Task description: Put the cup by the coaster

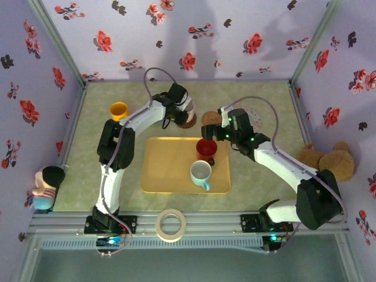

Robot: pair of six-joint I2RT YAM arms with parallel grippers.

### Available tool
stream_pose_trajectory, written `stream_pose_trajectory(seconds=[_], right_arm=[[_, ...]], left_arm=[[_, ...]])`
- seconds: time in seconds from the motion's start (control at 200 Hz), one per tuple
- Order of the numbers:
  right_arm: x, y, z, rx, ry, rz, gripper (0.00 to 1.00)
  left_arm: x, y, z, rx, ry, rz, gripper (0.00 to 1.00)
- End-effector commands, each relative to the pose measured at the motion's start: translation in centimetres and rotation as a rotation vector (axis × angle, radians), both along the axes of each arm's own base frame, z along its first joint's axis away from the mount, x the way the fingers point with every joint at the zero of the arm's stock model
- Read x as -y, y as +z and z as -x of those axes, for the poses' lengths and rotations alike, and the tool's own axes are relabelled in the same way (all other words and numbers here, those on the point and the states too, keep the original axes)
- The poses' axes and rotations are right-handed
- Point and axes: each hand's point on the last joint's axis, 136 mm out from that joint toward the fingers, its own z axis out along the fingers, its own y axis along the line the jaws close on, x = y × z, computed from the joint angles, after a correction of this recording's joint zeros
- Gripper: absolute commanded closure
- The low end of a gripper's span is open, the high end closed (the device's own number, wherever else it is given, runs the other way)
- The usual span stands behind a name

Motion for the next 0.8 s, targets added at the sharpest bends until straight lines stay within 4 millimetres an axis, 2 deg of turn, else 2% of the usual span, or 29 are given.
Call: stream_pose_trajectory(seconds=[0.0, 0.05, 0.335, 0.455, 0.61, 0.795], right_arm=[[-0.3, 1.4, -0.7, 0.034, 0.005, -0.02, 0.01], [-0.2, 1.4, -0.7, 0.037, 0.004, -0.019, 0.01], [-0.2, 1.8, -0.6, 0.045, 0.007, -0.019, 0.01], [-0.1, 2.2, -0.4, 0.053, 0.008, -0.018, 0.01], [0.1, 3.3, 0.0, 0.067, 0.013, -0.017, 0.01], [0.5, 4.6, 0.9, 0.074, 0.031, -0.001, 0.01]], left_arm=[[-0.3, 1.8, -0.9, 0.047, 0.01, 0.006, 0.66], [-0.3, 1.9, -0.9, 0.048, 0.012, 0.006, 0.6], [-0.5, 3.4, -1.0, 0.077, 0.024, 0.015, 0.48], [-0.6, 4.3, -0.9, 0.083, 0.028, 0.02, 0.4], [-0.6, 6.6, -0.8, 0.116, 0.027, 0.044, 0.32], [-0.7, 10.3, -0.4, 0.175, 0.024, 0.084, 0.21]])
